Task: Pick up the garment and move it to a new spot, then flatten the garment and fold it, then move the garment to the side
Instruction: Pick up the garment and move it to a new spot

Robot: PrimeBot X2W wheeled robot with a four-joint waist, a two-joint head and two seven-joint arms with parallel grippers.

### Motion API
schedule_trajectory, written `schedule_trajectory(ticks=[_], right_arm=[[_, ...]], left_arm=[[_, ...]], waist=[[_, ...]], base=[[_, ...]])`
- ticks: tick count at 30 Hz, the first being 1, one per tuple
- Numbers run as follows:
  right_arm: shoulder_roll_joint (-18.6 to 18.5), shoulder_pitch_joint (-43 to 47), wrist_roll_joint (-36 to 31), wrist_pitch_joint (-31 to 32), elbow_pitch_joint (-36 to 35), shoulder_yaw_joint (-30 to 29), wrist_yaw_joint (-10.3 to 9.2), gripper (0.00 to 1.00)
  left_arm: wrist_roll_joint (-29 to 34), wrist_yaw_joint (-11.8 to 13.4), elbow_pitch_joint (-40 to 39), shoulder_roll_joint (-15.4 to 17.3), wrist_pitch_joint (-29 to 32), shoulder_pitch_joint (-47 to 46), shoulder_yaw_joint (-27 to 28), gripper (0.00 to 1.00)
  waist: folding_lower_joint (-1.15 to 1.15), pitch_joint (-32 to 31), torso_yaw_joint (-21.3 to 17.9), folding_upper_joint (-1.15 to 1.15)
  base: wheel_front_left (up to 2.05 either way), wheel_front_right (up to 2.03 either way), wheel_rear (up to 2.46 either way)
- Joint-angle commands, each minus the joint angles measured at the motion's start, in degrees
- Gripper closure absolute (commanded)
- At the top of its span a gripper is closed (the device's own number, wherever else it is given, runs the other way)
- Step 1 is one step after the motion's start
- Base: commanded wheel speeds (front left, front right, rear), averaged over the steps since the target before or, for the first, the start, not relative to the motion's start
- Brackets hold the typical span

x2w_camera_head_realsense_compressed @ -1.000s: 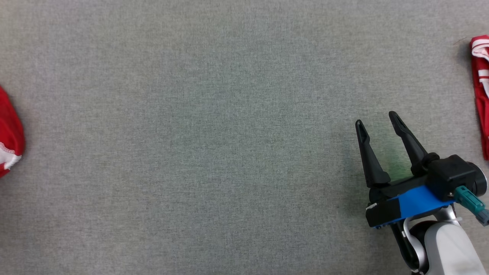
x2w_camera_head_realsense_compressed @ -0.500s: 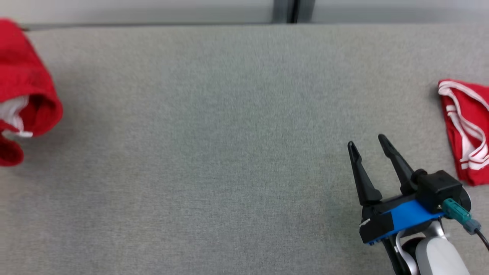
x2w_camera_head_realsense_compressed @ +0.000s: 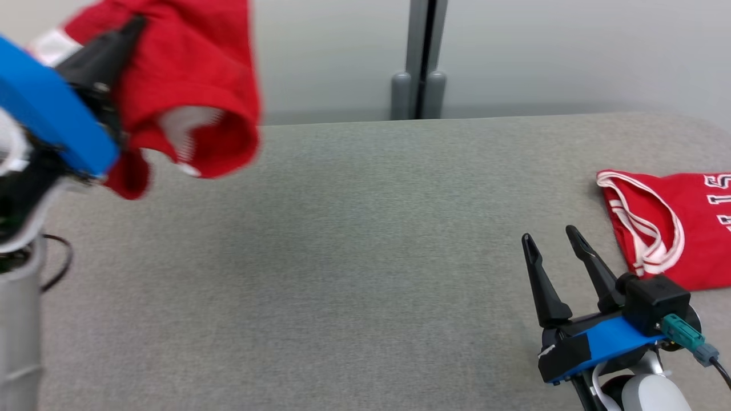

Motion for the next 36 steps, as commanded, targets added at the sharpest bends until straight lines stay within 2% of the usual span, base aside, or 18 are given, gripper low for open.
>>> schedule_trajectory(ticks=[1, 9, 10, 16, 20, 21, 22, 23, 26, 36], right_arm=[[0.0, 0.6, 0.0, 0.3, -0.5, -0.1, 0.03, 0.00], [0.1, 0.5, 0.2, 1.0, -1.6, 0.0, 0.03, 0.00], [0.1, 0.5, 0.2, 1.0, -1.6, 0.0, 0.03, 0.00], [0.1, 1.1, 0.6, 1.2, -2.3, -0.6, 0.03, 0.00], [0.1, 0.6, 1.0, 1.0, -2.4, 0.1, 0.03, 0.00], [0.1, 0.5, 1.1, 0.9, -2.4, 0.3, 0.03, 0.00], [0.1, 0.4, 1.2, 0.9, -2.2, 0.4, 0.03, 0.00], [0.1, 0.3, 1.4, 0.9, -2.1, 0.4, 0.03, 0.00], [0.2, 0.5, 1.6, 0.8, -1.9, 0.0, 0.02, 0.00], [0.1, 2.2, 1.7, 1.0, -2.3, -3.3, 0.03, 0.00]], left_arm=[[-0.3, -0.6, -1.1, -1.7, 0.7, -0.3, -2.3, 1.00], [1.2, -2.7, 1.2, -6.8, 1.1, 4.7, -11.6, 1.00], [1.2, -2.7, 1.2, -6.8, 1.1, 4.7, -11.6, 1.00], [4.7, -4.1, 9.9, -9.5, -4.4, 8.6, -15.8, 1.00], [10.7, -4.5, 17.4, -9.3, -10.0, 9.9, -18.8, 1.00], [12.2, -4.6, 19.1, -9.2, -11.8, 10.1, -19.5, 0.77], [13.5, -4.7, 20.8, -9.4, -13.4, 10.2, -20.2, 0.45], [14.7, -4.8, 22.4, -9.6, -14.8, 10.5, -20.9, 0.00], [16.2, -4.8, 25.3, -10.7, -19.5, 10.8, -21.5, 0.00], [16.0, -6.0, 23.4, -14.7, -46.0, 16.2, -17.9, 0.00]], waist=[[0.01, 0.1, -2.4, 0.00], [0.01, 1.8, -10.6, 0.00], [0.01, 1.8, -10.6, 0.00], [0.01, 3.2, -15.0, 0.00], [0.01, 4.1, -16.8, 0.00], [0.01, 4.2, -17.1, 0.00], [0.01, 4.3, -17.2, 0.00], [0.01, 4.3, -17.2, 0.00], [0.01, 4.0, -16.8, 0.00], [0.01, 1.4, -9.9, 0.00]], base=[[0.00, 0.00, 0.00], [0.00, 0.00, 0.00], [0.00, 0.00, 0.00], [0.00, 0.00, 0.00], [0.00, 0.00, 0.00], [0.00, 0.00, 0.00], [0.00, 0.00, 0.00], [0.00, 0.00, 0.00], [0.00, 0.00, 0.00], [0.00, 0.00, 0.00]])
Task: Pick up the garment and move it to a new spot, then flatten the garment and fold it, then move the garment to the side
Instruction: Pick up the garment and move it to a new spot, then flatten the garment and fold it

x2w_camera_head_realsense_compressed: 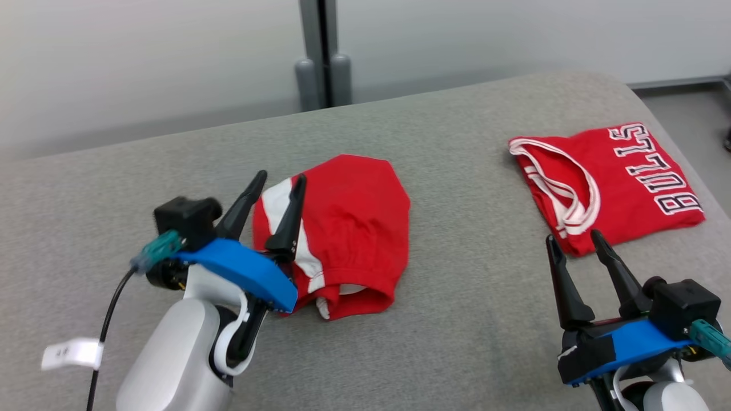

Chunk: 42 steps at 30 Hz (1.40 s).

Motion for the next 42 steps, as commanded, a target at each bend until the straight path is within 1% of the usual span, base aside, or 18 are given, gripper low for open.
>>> schedule_trajectory(ticks=[1, 5, 7, 10, 13, 18, 23, 28, 36, 42], right_arm=[[0.0, 0.9, -0.1, 0.1, -0.3, -0.4, 0.03, 0.00], [0.0, 1.7, -0.2, 0.7, -0.8, -1.4, 0.02, 0.00], [0.0, 2.3, -0.3, 1.0, -0.9, -1.9, 0.02, 0.00], [0.0, 2.9, -0.4, 1.3, -1.1, -2.1, 0.03, 0.00], [0.0, 3.8, -0.1, 1.7, -1.0, -2.2, 0.02, 0.00], [0.0, 4.8, 0.4, 2.0, -0.7, -1.9, 0.03, 0.00], [0.0, 5.3, 0.9, 2.5, -0.1, -1.5, 0.02, 0.00], [0.0, 6.2, 0.6, 2.8, 0.4, -1.9, 0.03, 0.00], [0.0, 7.0, 0.9, 2.8, 1.2, -2.0, 0.03, 0.00], [0.0, 6.3, 1.1, 2.4, 1.6, -1.7, 0.03, 0.00]], left_arm=[[-0.3, 0.3, -0.4, -0.3, -2.7, 1.5, 1.1, 0.00], [0.1, 1.3, -1.6, -0.8, -11.5, 5.3, 3.4, 0.00], [1.1, 1.9, -2.3, -0.8, -14.1, 7.5, 4.4, 0.00], [2.5, 2.7, -3.5, -0.9, -15.7, 10.9, 6.3, 0.00], [4.9, 3.6, -5.1, -0.9, -16.0, 14.1, 8.3, 0.00], [9.9, 4.6, -7.4, -1.0, -16.1, 19.7, 11.1, 0.00], [13.2, 6.2, -5.8, 1.0, -16.1, 23.8, 12.0, 0.00], [13.2, 7.5, -6.4, 2.3, -15.6, 26.0, 13.1, 0.00], [13.4, 8.3, -9.8, 4.3, -11.9, 27.3, 12.6, 0.00], [13.2, 8.4, -10.4, 4.5, -11.5, 26.5, 12.5, 0.00]], waist=[[0.00, -1.3, 2.6, 0.00], [0.00, -2.6, 6.1, 0.00], [0.00, -3.4, 8.0, 0.00], [0.00, -4.5, 10.3, 0.00], [0.00, -5.8, 12.5, 0.00], [0.00, -7.0, 14.7, 0.00], [0.00, -7.8, 15.2, 0.00], [0.00, -8.1, 15.2, 0.00], [0.00, -7.9, 14.6, 0.00], [0.00, -7.3, 13.8, 0.00]], base=[[0.00, 0.00, 0.00], [0.00, 0.00, 0.00], [0.00, 0.00, 0.00], [0.00, 0.00, 0.00], [0.00, 0.00, 0.00], [0.00, 0.00, 0.00], [0.00, 0.00, 0.00], [0.00, 0.00, 0.00], [0.00, 0.00, 0.00], [0.00, 0.00, 0.00]])
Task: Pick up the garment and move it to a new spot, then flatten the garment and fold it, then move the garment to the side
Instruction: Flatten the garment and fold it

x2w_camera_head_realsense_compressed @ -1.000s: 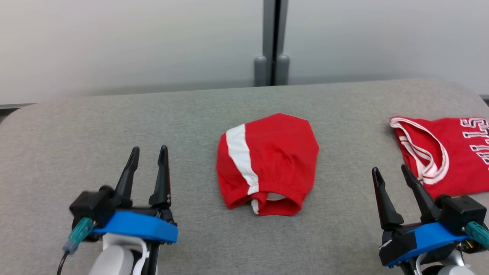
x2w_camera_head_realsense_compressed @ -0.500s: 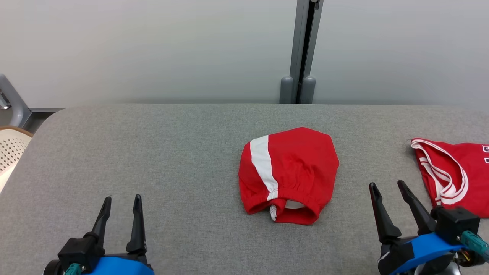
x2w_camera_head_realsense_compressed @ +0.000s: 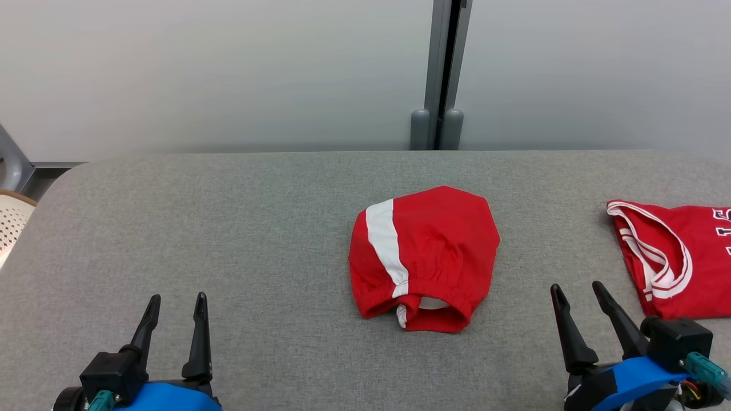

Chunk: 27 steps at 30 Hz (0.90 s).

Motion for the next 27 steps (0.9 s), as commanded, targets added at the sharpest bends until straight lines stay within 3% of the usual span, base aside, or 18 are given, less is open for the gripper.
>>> schedule_trajectory(ticks=[1, 10, 16, 21, 27], right_arm=[[0.0, -0.2, 0.2, -0.2, 0.1, 0.1, 0.03, 0.00], [0.0, -1.0, -0.6, 0.3, 0.4, 0.8, 0.03, 0.00], [0.0, -3.0, -1.9, 2.9, 3.4, 5.8, 0.03, 0.00], [-0.1, -6.8, -4.8, 5.2, 11.5, 9.5, 0.03, 0.00], [0.0, -13.1, -8.7, 6.7, 24.1, 8.9, 0.02, 0.00]], left_arm=[[-0.2, 0.4, -0.3, 0.1, 0.0, -0.5, 0.0, 0.00], [-0.3, 0.5, -0.6, -0.2, 0.0, -0.6, -0.7, 0.00], [-0.6, 0.3, -0.6, -0.2, 0.1, -1.2, -1.2, 0.00], [-0.6, 0.5, -1.2, -0.5, 0.3, -1.8, -1.8, 0.00], [-0.7, 0.6, -1.7, -0.3, 0.5, -2.2, -2.1, 0.00]], waist=[[0.00, 0.2, -0.2, 0.00], [0.00, 0.7, 0.2, 0.00], [0.00, 1.0, 1.9, 0.00], [0.00, 1.8, 3.4, 0.00], [0.00, 2.8, 4.8, 0.00]], base=[[0.00, 0.00, 0.00], [0.00, 0.00, 0.00], [0.00, 0.00, 0.00], [0.00, 0.00, 0.00], [0.00, 0.00, 0.00]])
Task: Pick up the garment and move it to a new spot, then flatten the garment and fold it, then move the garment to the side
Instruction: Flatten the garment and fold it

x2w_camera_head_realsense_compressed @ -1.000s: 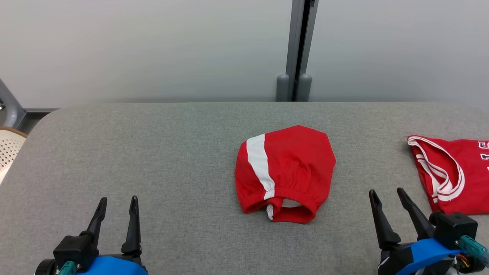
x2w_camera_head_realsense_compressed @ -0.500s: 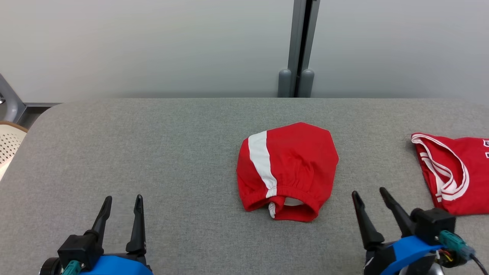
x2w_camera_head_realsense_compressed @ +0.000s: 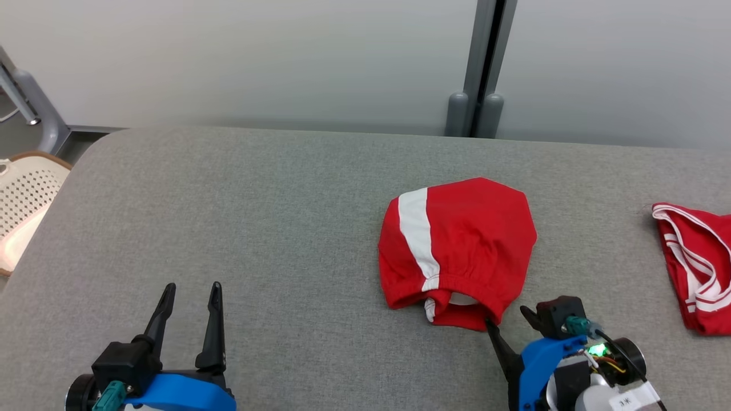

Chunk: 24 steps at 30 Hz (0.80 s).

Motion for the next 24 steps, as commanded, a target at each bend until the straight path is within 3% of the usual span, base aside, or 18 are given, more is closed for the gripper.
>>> schedule_trajectory(ticks=[1, 10, 11, 12, 13, 18, 24], right_arm=[[-0.1, -1.5, -0.3, -0.4, 1.3, 0.0, 0.01, 0.00], [-0.1, -8.4, 0.9, -4.2, 12.5, 0.3, 0.01, 0.00], [-0.1, -9.0, 1.4, -4.8, 12.9, -0.1, 0.01, 0.11], [-0.1, -9.7, 1.7, -5.6, 13.0, -0.4, 0.01, 0.60], [-0.1, -10.3, 1.8, -6.4, 13.0, -0.8, 0.01, 1.00], [-0.1, -13.2, 1.1, -10.7, 9.5, -3.8, 0.01, 1.00], [0.0, -15.6, 1.6, -11.2, 0.3, -3.7, 0.01, 1.00]], left_arm=[[0.0, -0.2, 0.2, 0.2, -0.2, -1.1, 0.1, 0.00], [-0.4, -0.6, 1.6, 0.1, -1.2, -2.6, -0.1, 0.00], [-0.5, -0.6, 1.6, 0.1, -1.3, -2.6, -0.1, 0.00], [-0.6, -0.5, 1.7, 0.2, -1.4, -2.7, 0.0, 0.00], [-0.6, -0.5, 1.8, 0.3, -1.5, -2.7, 0.0, 0.00], [-0.9, -0.2, 2.0, 0.4, -1.8, -2.6, 0.1, 0.00], [-0.8, 0.0, 1.5, 0.3, -2.1, -2.6, -0.2, 0.00]], waist=[[0.00, 0.4, 0.4, 0.00], [0.00, 1.5, 1.8, 0.00], [0.00, 1.5, 1.8, 0.00], [0.00, 1.5, 1.9, 0.00], [0.00, 1.5, 1.8, 0.00], [0.00, 1.2, 1.7, 0.00], [0.00, 0.4, 1.4, 0.00]], base=[[0.00, 0.00, 0.00], [0.00, 0.00, 0.00], [0.00, 0.00, 0.00], [0.00, 0.00, 0.00], [0.00, 0.00, 0.00], [0.00, 0.00, 0.00], [0.00, 0.00, 0.00]])
